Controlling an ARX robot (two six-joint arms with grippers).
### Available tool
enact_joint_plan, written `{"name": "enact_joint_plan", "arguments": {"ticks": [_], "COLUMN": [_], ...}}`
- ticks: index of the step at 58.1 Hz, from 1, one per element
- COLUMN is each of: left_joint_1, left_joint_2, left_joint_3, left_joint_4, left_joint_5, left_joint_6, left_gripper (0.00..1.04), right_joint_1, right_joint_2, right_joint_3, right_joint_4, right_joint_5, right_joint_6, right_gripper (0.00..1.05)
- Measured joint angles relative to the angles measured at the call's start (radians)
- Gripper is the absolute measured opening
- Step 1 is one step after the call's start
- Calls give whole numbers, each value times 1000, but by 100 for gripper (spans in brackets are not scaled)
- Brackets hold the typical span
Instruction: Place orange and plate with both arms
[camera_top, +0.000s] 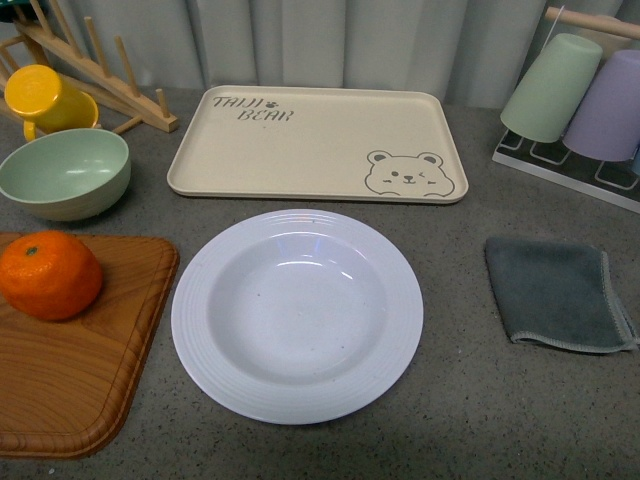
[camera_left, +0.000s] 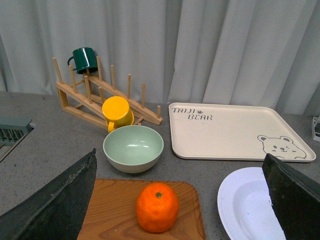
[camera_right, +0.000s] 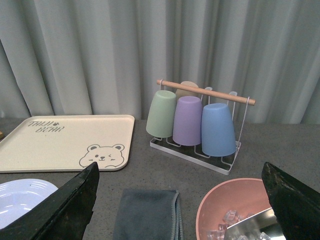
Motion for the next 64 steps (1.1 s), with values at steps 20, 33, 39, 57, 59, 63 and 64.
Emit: {"name": "enact_joint_plan", "arguments": {"ticks": [20, 33, 39, 57, 59, 63, 64], "left_joint_1": [0, 0, 0, 0, 0, 0, 0], "left_joint_2": [0, 0, 0, 0, 0, 0, 0], "left_joint_3": [0, 0, 0, 0, 0, 0, 0], "left_joint_4": [0, 0, 0, 0, 0, 0, 0], "left_joint_5": [0, 0, 0, 0, 0, 0, 0], "left_joint_6": [0, 0, 0, 0, 0, 0, 0], "left_gripper": [98, 98, 98, 98, 98, 98, 98], "right_joint_1": [0, 0, 0, 0, 0, 0, 0], "right_joint_2": [0, 0, 0, 0, 0, 0, 0], "right_joint_3": [0, 0, 0, 0, 0, 0, 0], "right_joint_4": [0, 0, 0, 0, 0, 0, 0], "right_joint_5": [0, 0, 0, 0, 0, 0, 0], "right_joint_6": [0, 0, 0, 0, 0, 0, 0], "right_gripper": [95, 95, 95, 95, 95, 95, 95]}}
